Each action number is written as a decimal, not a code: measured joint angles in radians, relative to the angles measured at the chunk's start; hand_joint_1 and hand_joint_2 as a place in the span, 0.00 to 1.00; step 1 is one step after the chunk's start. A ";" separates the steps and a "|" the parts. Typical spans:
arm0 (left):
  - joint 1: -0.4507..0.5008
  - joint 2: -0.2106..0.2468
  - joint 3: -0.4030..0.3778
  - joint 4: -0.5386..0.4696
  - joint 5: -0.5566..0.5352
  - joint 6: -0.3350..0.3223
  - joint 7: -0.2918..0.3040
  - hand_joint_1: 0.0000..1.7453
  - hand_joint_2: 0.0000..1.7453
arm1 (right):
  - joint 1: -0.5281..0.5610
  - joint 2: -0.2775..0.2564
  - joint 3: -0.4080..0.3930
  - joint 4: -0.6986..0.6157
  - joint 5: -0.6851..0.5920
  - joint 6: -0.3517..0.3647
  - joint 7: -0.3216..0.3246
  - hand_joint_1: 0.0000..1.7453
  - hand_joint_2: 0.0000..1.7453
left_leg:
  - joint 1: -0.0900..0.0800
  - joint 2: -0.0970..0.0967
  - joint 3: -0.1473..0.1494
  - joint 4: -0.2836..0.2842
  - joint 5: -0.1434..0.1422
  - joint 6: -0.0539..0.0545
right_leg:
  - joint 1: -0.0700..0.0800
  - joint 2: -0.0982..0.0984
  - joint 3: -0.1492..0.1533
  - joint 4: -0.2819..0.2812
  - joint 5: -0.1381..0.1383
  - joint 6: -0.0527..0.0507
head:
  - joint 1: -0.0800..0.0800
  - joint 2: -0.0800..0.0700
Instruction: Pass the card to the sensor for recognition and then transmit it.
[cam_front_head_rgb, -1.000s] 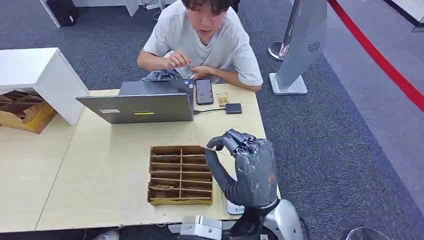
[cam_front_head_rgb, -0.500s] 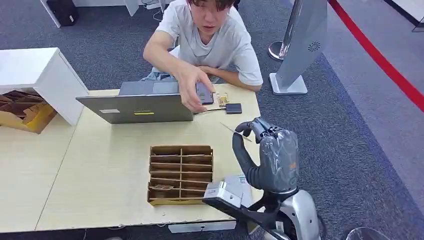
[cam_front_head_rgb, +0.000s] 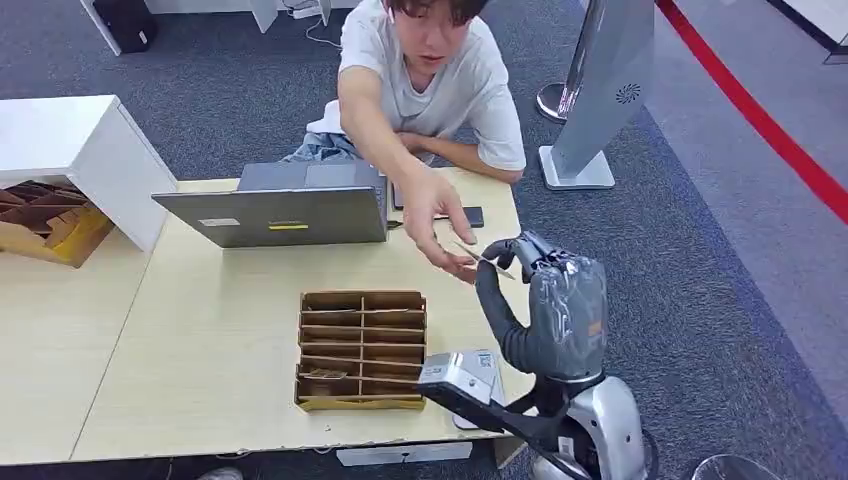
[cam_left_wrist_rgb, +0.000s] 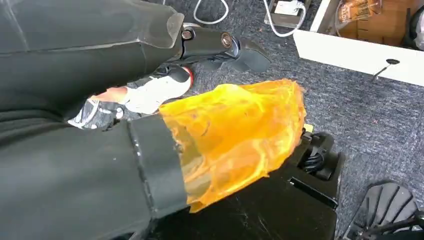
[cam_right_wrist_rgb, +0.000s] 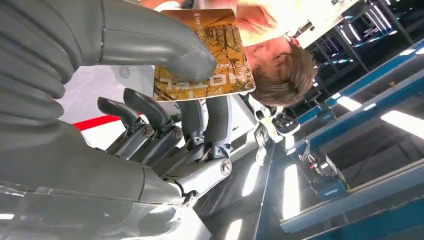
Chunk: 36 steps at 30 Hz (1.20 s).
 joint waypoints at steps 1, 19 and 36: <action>0.000 0.000 0.000 0.000 -0.005 -0.002 0.000 0.00 0.00 | 0.000 0.000 -0.005 0.001 0.006 0.005 0.003 1.00 1.00 | 0.000 0.000 0.000 0.000 0.000 0.000 | 0.000 0.000 0.000 0.000 0.000 0.000 | 0.000 0.000; -0.011 -0.003 0.000 -0.001 -0.105 -0.016 0.039 0.00 0.00 | -0.088 0.052 -0.058 0.253 0.081 0.114 0.054 0.24 1.00 | 0.000 0.000 0.000 0.000 0.001 0.000 | 0.000 0.000 0.000 0.000 0.001 0.000 | 0.000 0.000; -0.011 -0.002 0.000 -0.001 -0.093 -0.018 0.050 0.00 0.00 | -0.083 0.058 -0.034 0.261 0.059 0.096 0.047 0.00 0.00 | 0.000 0.000 0.000 0.000 0.001 0.000 | 0.000 0.000 -0.001 0.000 0.001 0.000 | 0.000 0.000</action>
